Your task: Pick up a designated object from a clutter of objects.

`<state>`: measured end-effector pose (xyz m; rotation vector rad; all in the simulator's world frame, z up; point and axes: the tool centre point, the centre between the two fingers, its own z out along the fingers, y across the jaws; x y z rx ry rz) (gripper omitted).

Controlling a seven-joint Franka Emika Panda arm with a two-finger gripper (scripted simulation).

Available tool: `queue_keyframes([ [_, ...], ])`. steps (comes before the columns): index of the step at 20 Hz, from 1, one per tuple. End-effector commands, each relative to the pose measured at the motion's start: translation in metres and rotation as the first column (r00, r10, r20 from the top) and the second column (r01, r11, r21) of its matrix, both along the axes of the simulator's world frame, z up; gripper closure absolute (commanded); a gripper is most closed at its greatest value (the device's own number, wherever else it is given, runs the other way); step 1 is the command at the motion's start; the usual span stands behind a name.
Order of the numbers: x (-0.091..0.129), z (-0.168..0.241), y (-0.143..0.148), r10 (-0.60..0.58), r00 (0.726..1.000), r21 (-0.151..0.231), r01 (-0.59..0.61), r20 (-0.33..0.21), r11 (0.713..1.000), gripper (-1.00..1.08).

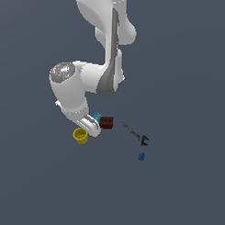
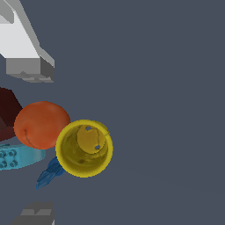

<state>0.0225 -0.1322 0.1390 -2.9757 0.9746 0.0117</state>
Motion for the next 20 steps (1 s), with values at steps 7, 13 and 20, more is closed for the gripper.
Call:
queue_keyframes([
  [7, -0.004, -0.040, -0.024, -0.119, 0.993, -0.011, 0.119, 0.004, 0.993, -0.92],
  [13, -0.005, -0.043, -0.025, -0.122, 0.992, -0.011, 0.123, 0.002, 0.992, -0.92],
  [20, -0.006, -0.068, -0.025, -0.126, 0.992, -0.012, 0.126, 0.003, 0.992, -0.92],
])
